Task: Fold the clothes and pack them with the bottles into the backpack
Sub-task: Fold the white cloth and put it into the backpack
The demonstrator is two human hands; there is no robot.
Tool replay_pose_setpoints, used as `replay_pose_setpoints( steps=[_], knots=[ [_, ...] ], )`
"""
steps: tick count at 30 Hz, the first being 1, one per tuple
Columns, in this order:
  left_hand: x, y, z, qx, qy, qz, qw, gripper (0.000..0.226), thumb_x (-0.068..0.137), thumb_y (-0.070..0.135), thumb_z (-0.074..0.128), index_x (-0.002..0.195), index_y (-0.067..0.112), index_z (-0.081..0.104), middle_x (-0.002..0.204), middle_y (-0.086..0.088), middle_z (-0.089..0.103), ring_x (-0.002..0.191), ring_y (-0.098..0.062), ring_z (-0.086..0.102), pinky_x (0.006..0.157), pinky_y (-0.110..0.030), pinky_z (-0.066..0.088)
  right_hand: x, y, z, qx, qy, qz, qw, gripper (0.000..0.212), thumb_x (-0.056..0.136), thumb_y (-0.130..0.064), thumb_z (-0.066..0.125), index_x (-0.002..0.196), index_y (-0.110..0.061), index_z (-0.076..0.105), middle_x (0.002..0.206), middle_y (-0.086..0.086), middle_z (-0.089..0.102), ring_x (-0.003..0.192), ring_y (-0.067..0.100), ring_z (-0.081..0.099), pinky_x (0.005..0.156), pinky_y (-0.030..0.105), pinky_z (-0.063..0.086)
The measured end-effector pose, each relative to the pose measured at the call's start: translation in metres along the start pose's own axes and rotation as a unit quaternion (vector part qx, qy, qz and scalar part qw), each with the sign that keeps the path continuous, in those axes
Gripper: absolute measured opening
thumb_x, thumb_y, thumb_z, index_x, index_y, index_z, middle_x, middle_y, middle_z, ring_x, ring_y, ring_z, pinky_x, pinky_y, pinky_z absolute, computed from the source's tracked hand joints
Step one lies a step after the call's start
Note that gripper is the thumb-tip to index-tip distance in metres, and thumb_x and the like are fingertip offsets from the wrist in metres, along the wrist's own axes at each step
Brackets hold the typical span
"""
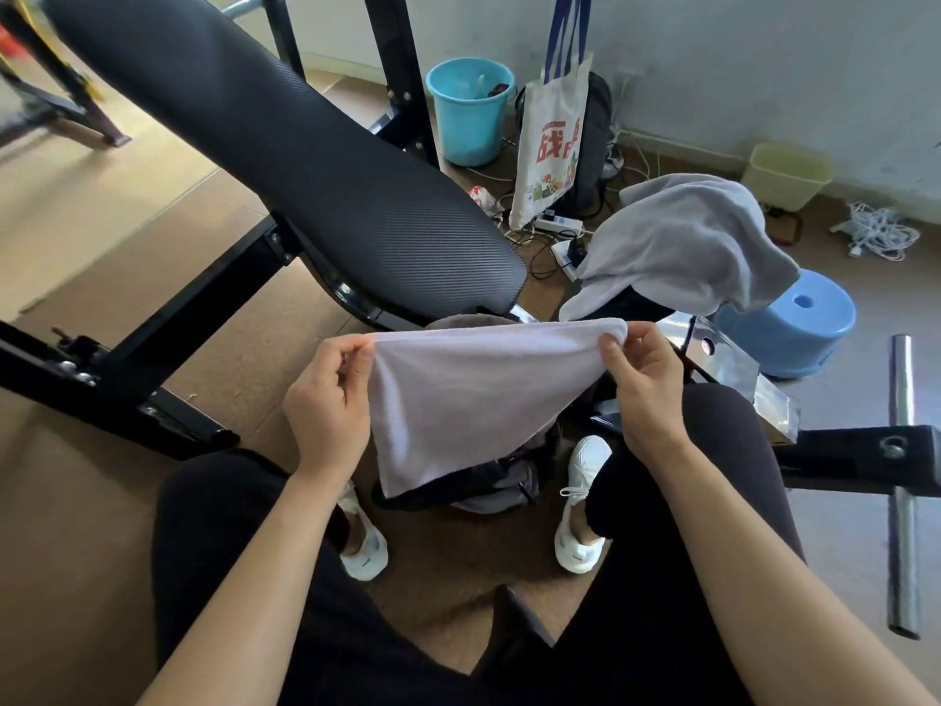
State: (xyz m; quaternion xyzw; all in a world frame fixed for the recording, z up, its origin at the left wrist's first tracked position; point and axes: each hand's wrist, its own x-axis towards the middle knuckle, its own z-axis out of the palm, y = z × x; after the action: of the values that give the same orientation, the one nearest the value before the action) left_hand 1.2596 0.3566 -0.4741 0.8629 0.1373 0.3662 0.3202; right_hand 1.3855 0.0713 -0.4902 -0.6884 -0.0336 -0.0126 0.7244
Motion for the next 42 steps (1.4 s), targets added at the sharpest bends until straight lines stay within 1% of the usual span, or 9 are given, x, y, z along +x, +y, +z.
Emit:
replay_pose_setpoints(
  steps=[5,9,13,16,20,24,28,36,42],
  knots=[
    [0.015,-0.02,0.007,0.029,-0.028,-0.036,0.999,0.022,0.105,0.024,0.056,0.112,0.01,0.071,0.091,0.009,0.069,0.073,-0.016,0.064,0.065,-0.008,0.041,0.013,0.008,0.007,-0.068,-0.018,0.001,0.998,0.004,0.097,-0.016,0.069,0.094,-0.017,0.066,0.081,0.0,0.064,0.075,0.01,0.055,0.071,0.031,0.048],
    [0.034,-0.017,0.009,0.014,0.004,-0.013,1.0,0.023,0.107,0.023,0.053,0.112,0.007,0.069,0.089,0.007,0.067,0.071,-0.008,0.061,0.063,-0.004,0.041,0.028,0.001,0.02,-0.089,0.047,-0.052,0.994,0.008,0.095,-0.027,0.07,0.089,-0.028,0.065,0.082,0.002,0.069,0.075,0.024,0.064,0.073,0.045,0.057],
    [0.033,-0.041,0.023,0.028,-0.087,-0.033,0.995,0.013,0.102,0.017,0.062,0.113,0.017,0.068,0.093,0.009,0.068,0.073,-0.008,0.062,0.067,-0.025,0.054,0.034,0.015,0.029,-0.173,-0.002,-0.037,0.984,0.017,0.093,-0.021,0.071,0.081,-0.022,0.06,0.073,0.002,0.062,0.068,0.012,0.053,0.066,0.04,0.048],
    [0.018,-0.065,0.027,0.025,-0.167,-0.097,0.981,0.024,0.094,0.008,0.07,0.103,0.03,0.065,0.09,0.01,0.07,0.074,0.0,0.063,0.068,-0.019,0.05,0.033,0.033,0.022,-0.202,-0.019,0.013,0.979,0.018,0.093,-0.025,0.073,0.083,-0.012,0.065,0.071,0.006,0.063,0.066,0.011,0.052,0.066,0.039,0.047],
    [0.018,-0.065,0.032,-0.004,-0.131,-0.112,0.985,0.022,0.095,0.009,0.069,0.104,0.027,0.063,0.092,0.014,0.068,0.081,0.006,0.064,0.072,-0.016,0.05,0.038,0.028,0.022,-0.157,0.019,0.024,0.987,0.015,0.096,-0.025,0.07,0.087,-0.014,0.065,0.077,0.004,0.063,0.07,0.009,0.054,0.068,0.032,0.046],
    [0.017,-0.065,0.037,-0.043,-0.076,-0.178,0.98,0.038,0.1,0.019,0.066,0.137,0.022,0.058,0.105,0.012,0.072,0.094,-0.005,0.068,0.087,-0.018,0.049,0.037,0.027,0.027,-0.138,0.032,0.017,0.99,0.013,0.095,-0.022,0.07,0.085,-0.017,0.064,0.078,0.003,0.063,0.072,0.009,0.054,0.069,0.028,0.046],
    [0.018,-0.058,0.042,-0.061,-0.049,-0.216,0.973,0.018,0.101,0.025,0.064,0.1,0.014,0.078,0.076,0.012,0.069,0.072,-0.006,0.062,0.069,-0.031,0.048,0.032,0.022,0.035,-0.125,0.045,0.01,0.991,0.019,0.095,-0.02,0.07,0.078,-0.014,0.061,0.071,-0.002,0.055,0.065,0.006,0.047,0.063,0.025,0.042],
    [-0.007,-0.006,0.059,-0.196,-0.093,-0.282,0.935,0.014,0.098,0.027,0.067,0.087,0.029,0.076,0.079,0.008,0.074,0.078,-0.002,0.065,0.068,-0.016,0.05,-0.003,0.02,0.068,-0.085,-0.143,0.021,0.986,0.026,0.097,-0.017,0.068,0.077,-0.005,0.057,0.063,0.005,0.051,0.059,0.014,0.047,0.054,0.028,0.039],
    [-0.022,0.008,0.066,-0.261,-0.191,-0.236,0.916,0.021,0.097,0.028,0.066,0.106,0.012,0.078,0.09,0.005,0.078,0.087,-0.008,0.072,0.072,-0.018,0.054,-0.024,0.018,0.084,-0.094,-0.264,0.02,0.96,0.003,0.095,-0.011,0.066,0.094,-0.008,0.067,0.08,0.014,0.069,0.073,0.033,0.068,0.066,0.044,0.056]
  ],
)
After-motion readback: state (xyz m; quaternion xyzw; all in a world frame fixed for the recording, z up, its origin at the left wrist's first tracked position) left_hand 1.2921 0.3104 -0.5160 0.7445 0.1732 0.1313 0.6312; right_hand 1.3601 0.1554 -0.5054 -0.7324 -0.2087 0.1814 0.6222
